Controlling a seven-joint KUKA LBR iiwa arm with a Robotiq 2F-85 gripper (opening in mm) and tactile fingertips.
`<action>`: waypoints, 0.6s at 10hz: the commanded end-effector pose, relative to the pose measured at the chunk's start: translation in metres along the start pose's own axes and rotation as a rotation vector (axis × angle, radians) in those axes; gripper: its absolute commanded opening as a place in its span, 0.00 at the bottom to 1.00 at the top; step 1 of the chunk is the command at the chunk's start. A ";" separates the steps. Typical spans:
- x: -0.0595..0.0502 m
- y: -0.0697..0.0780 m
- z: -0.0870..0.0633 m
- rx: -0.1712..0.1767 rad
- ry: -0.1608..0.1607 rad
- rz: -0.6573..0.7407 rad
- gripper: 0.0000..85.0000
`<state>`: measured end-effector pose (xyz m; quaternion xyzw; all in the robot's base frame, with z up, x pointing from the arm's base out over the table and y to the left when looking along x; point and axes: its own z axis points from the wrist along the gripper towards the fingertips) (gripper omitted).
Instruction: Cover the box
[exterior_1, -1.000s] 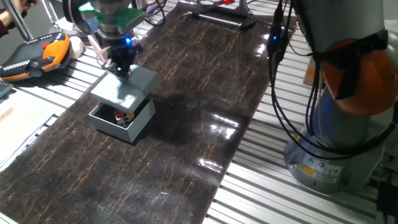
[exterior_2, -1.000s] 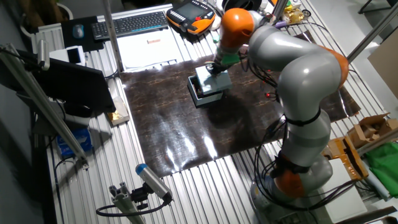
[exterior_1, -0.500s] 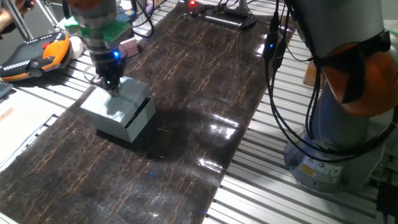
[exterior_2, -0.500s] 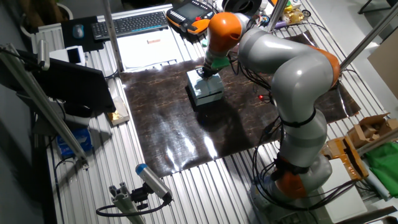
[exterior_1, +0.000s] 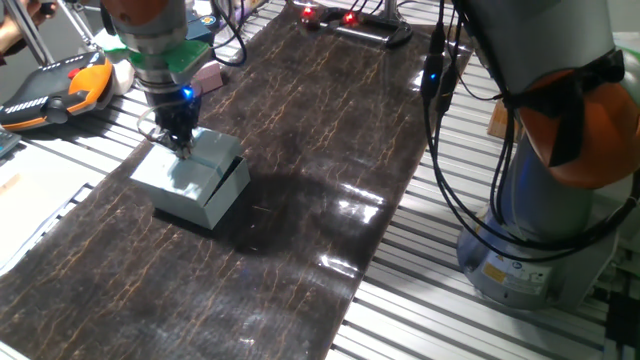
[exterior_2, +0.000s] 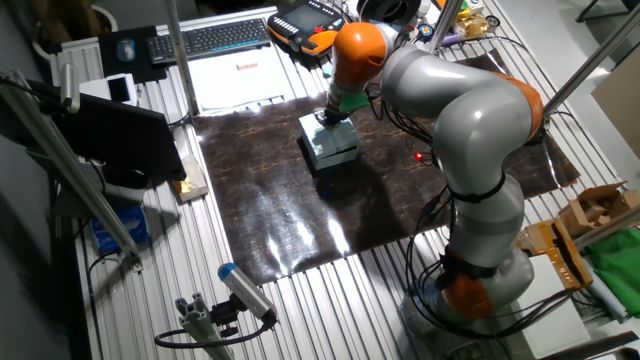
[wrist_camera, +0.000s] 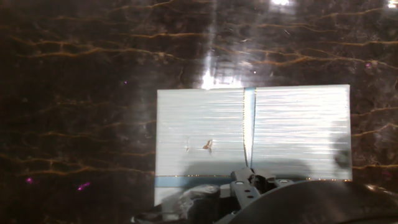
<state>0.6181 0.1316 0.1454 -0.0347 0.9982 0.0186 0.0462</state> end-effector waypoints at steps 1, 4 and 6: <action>0.000 -0.001 0.001 0.000 0.000 0.003 0.01; 0.001 -0.006 0.008 -0.005 -0.008 0.004 0.01; 0.002 -0.007 0.009 -0.008 -0.008 0.004 0.01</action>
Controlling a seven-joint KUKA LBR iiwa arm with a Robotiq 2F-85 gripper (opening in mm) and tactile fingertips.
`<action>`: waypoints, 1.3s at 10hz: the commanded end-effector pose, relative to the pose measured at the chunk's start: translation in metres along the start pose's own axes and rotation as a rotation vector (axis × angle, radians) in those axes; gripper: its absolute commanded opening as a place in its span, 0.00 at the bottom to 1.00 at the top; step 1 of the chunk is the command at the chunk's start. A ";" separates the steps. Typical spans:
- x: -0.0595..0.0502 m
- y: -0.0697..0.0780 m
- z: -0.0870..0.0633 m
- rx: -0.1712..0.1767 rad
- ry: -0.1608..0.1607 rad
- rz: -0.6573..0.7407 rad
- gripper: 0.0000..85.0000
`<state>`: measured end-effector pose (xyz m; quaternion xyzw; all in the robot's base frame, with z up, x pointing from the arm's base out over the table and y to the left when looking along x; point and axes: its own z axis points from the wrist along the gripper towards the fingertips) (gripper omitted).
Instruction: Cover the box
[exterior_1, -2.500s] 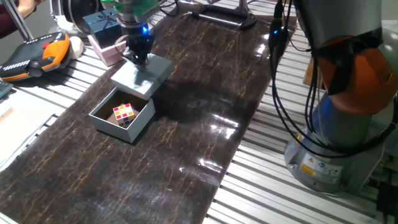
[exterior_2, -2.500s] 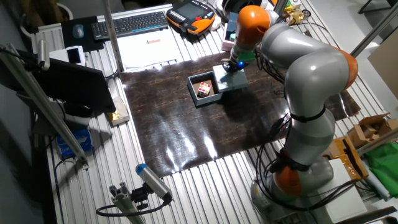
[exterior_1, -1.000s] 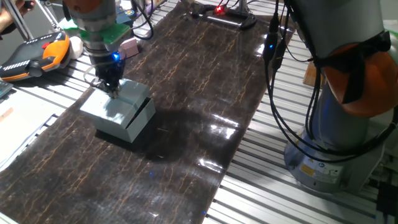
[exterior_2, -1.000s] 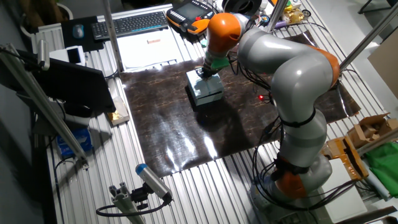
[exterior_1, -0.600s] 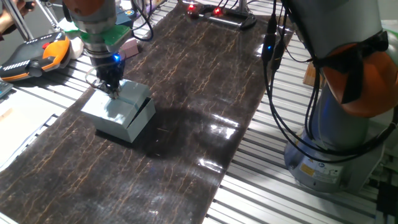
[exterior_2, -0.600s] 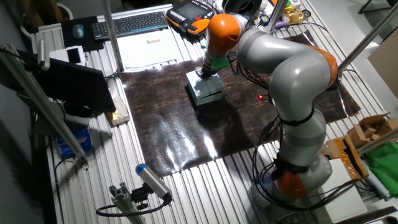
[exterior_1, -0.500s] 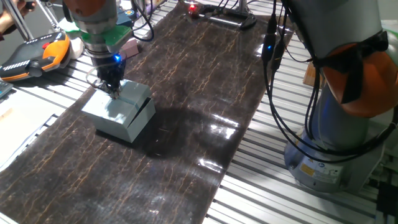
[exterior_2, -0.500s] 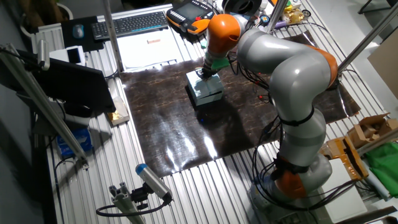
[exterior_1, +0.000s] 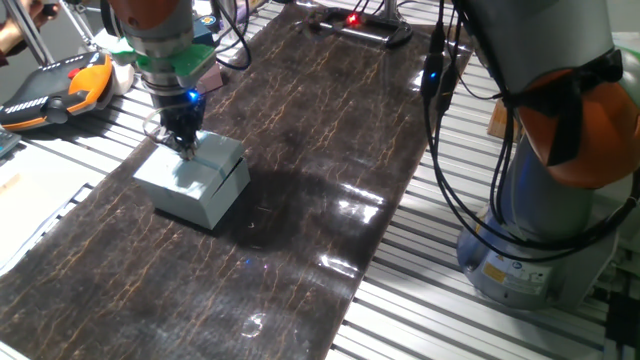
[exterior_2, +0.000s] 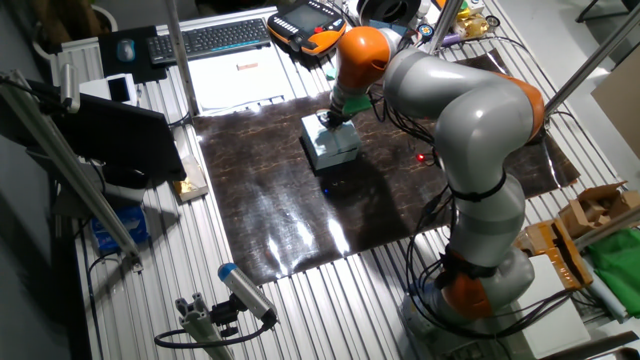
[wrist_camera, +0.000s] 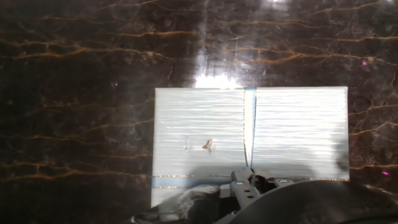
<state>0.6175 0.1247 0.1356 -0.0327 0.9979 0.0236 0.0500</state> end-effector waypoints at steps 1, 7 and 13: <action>0.001 0.000 0.000 -0.002 0.000 0.001 0.01; 0.002 0.000 0.003 -0.012 -0.002 0.001 0.01; 0.002 -0.001 0.007 -0.019 -0.001 -0.005 0.01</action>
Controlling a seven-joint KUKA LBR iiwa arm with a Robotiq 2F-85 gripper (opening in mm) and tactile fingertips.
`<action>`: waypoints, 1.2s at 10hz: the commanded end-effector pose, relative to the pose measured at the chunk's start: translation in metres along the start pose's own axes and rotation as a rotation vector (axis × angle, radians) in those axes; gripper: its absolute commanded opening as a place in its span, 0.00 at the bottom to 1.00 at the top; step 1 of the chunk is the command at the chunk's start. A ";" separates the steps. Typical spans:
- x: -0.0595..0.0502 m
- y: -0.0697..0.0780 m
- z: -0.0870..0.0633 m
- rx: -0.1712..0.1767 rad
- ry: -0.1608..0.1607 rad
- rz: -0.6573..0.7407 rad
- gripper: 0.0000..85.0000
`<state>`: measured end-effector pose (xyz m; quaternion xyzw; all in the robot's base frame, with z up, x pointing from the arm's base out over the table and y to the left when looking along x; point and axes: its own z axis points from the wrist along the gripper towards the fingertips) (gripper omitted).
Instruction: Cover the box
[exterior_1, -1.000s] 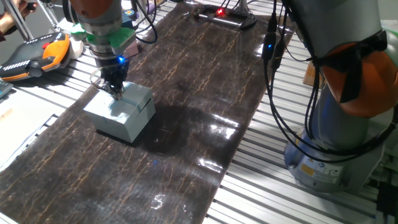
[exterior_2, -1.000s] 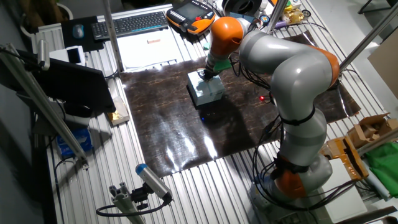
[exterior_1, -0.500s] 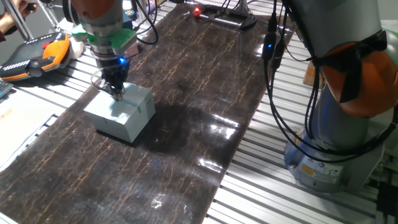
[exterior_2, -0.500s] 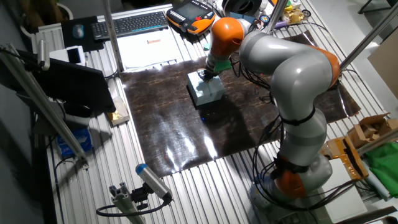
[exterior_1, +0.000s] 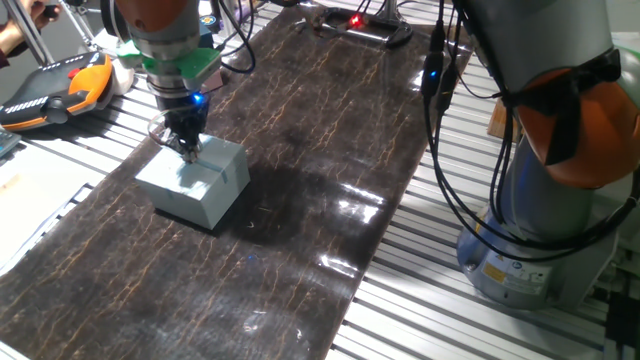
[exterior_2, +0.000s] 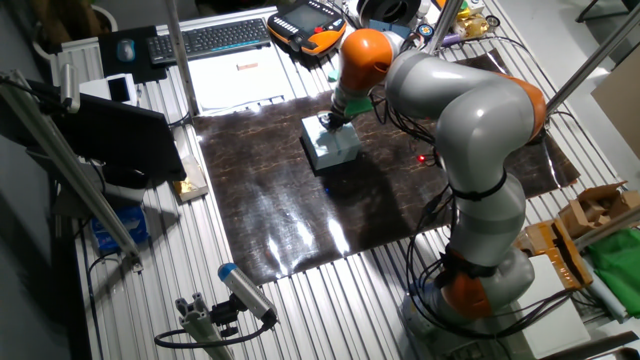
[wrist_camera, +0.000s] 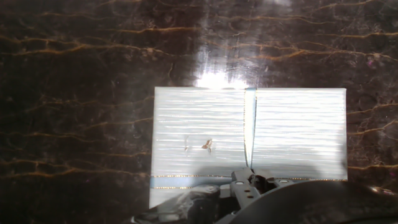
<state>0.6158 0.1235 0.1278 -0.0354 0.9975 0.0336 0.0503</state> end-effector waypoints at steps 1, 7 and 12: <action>0.000 0.000 0.000 -0.001 0.000 0.000 0.01; 0.002 0.000 0.002 -0.006 -0.005 0.004 0.01; 0.002 -0.001 0.005 -0.007 -0.005 -0.001 0.01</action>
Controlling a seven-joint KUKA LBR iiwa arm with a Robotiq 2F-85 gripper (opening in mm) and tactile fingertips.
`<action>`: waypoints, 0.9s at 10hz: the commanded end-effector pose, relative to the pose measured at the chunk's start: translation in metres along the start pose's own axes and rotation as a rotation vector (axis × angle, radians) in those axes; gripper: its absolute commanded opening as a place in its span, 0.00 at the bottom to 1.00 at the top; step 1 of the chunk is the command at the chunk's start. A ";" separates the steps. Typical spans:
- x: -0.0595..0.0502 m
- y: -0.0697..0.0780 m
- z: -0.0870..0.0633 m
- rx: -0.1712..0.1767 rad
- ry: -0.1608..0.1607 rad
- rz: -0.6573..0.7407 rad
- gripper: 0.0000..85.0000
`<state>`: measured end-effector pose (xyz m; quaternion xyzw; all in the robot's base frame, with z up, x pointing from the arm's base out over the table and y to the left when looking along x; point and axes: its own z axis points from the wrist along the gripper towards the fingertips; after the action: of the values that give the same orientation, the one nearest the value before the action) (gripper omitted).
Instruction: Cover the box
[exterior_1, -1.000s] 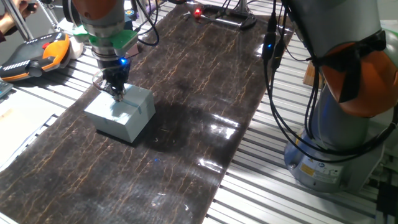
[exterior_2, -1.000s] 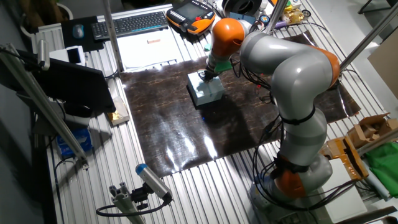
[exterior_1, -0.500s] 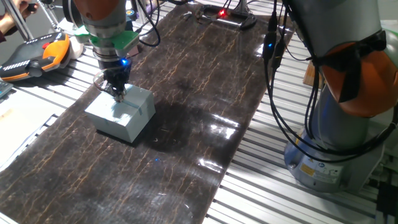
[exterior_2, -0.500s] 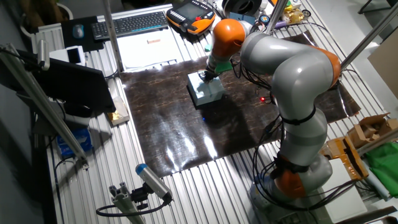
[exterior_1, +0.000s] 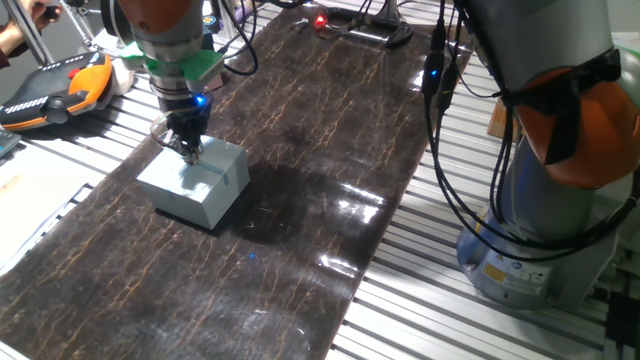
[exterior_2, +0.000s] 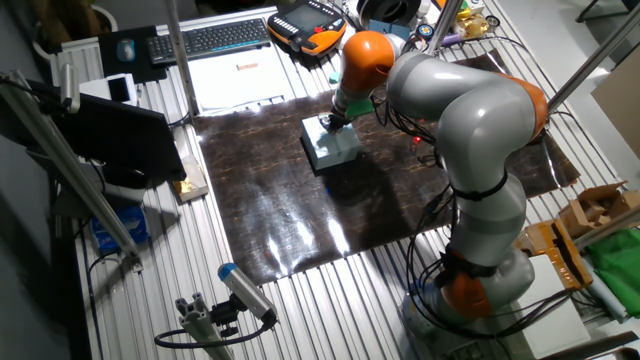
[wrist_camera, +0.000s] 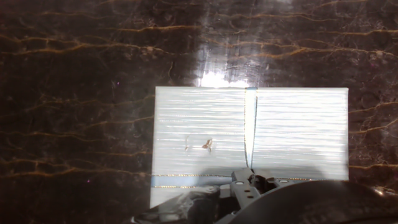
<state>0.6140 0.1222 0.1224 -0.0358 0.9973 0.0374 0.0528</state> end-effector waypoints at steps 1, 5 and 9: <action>0.000 0.000 0.000 -0.001 0.000 -0.002 0.01; 0.000 0.000 0.003 0.000 -0.002 -0.005 0.01; 0.000 0.000 0.006 -0.001 -0.005 -0.003 0.01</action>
<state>0.6147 0.1227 0.1163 -0.0376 0.9971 0.0379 0.0551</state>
